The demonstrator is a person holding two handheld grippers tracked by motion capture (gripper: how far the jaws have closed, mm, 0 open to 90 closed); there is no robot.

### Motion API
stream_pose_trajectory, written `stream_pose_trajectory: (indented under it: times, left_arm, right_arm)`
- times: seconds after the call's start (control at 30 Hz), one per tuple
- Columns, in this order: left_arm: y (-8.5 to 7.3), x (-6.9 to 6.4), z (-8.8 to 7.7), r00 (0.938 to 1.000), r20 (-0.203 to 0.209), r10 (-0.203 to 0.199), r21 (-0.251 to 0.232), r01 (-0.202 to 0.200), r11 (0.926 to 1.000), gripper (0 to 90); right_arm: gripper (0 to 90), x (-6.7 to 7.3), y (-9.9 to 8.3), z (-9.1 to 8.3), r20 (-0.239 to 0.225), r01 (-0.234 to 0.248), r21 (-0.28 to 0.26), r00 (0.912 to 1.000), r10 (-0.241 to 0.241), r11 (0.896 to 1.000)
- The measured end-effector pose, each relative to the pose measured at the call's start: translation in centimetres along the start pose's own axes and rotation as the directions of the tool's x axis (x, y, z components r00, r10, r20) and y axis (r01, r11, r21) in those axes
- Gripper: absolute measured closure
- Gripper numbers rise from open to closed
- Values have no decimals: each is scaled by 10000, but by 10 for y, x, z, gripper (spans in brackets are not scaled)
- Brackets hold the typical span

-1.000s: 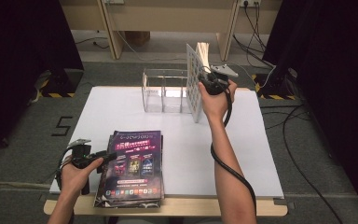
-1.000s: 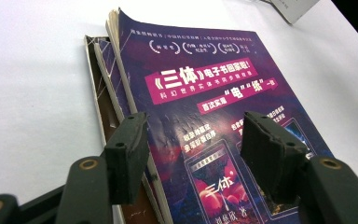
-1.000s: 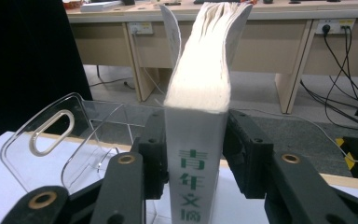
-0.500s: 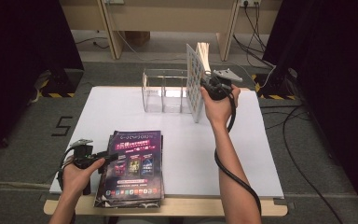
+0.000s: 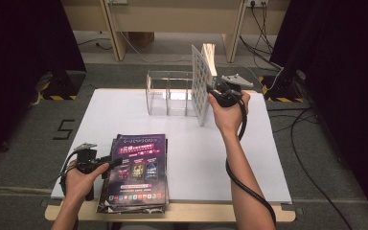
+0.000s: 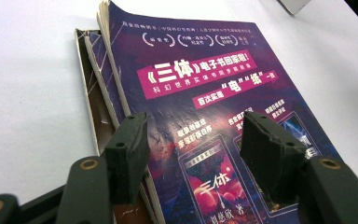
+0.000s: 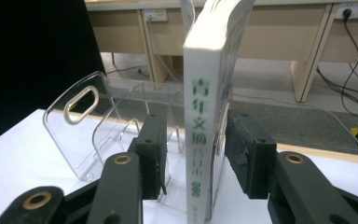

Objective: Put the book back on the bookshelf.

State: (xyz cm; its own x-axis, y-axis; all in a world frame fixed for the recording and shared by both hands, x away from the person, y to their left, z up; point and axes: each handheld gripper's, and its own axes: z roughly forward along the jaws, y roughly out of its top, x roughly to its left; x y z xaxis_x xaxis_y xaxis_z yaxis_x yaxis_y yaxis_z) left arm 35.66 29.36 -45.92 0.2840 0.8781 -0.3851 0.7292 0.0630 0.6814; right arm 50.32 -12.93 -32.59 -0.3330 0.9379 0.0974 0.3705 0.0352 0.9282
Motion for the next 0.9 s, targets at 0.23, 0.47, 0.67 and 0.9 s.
stream_pose_trajectory:
  times: [0.23, 0.47, 0.67, 0.9]
  left_arm:
    - [0, -1, -1, 10000, -15, 41, 2, -41, 10000, 408]
    - [0, 1, 0, 10000, -98, 12, 55, -12, 10000, 408]
    - [-1, 1, 0, 10000, -87, -42, 91, 43, 9999, 408]
    - [-1, 0, 1, 9999, -103, -1, 145, 3, 9999, 407]
  right_arm:
    - [593, -2, -6, -9, -109, 13, 134, 9999, -12, 9999]
    - [586, -1, -13, -16, -294, -43, 311, 9996, 52, 9995]
    - [582, -2, -18, -20, -350, 1, 496, 9994, 16, 9988]
    - [573, 0, -28, -27, -579, 20, 766, 9983, 25, 9971]
